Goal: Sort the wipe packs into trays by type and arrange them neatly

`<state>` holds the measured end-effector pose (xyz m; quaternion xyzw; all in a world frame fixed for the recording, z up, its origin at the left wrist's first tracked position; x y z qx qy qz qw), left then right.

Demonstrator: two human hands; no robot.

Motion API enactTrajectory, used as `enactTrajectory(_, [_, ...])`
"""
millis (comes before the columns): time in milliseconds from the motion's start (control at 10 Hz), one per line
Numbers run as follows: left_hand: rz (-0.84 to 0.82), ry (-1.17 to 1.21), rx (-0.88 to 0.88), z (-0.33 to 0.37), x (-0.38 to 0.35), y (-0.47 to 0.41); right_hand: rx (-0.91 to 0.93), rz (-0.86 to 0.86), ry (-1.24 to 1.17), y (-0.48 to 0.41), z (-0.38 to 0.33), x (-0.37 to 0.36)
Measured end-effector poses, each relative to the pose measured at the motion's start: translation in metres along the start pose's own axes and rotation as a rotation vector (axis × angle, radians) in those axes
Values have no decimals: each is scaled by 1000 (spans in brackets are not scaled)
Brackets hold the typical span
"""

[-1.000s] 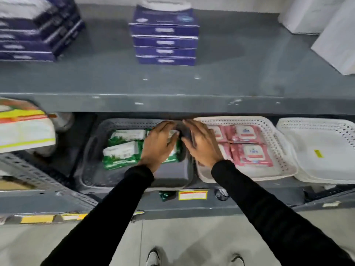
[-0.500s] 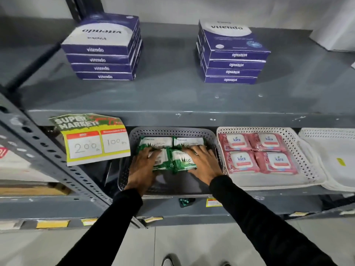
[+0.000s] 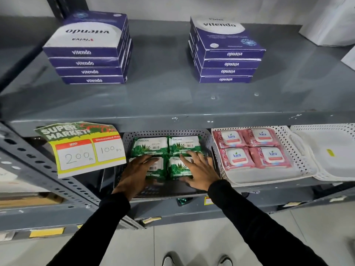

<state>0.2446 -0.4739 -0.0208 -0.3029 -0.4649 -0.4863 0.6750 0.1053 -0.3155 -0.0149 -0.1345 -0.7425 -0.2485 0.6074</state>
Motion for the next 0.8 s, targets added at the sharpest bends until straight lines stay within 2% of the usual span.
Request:
enactTrajectory(100, [18,16,20,4,7,-4,-52,99,-97,-3,2,11])
enactTrajectory(200, [107,37,35,16,14,-24,-111,227,-206,-19,-3,25])
enactTrajectory(300, [171,6,25,16,14,-38,-140,221,-226,-33,-8,23])
enactTrajectory(500, [139,-161,36,2,-14,-56,-209,161,-202,-51,-5,-2])
enactTrajectory(600, [182,-209,31,4,-13,-54,-209,189,-167,-52,-7,-8])
enactTrajectory(800, [201,-196,-5,-3,-20,-62,-192,182,-185,-60,-7,-10])
Point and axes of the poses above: each hand's wrist, its own y-axis away from the middle knuckle, its own x-axis out of the back of the hand, z = x × y, the point moved 8 cm from there along -y, towards the middle knuckle, and after that the axes turned 3 degrees about -x, right-handed, at the moved point
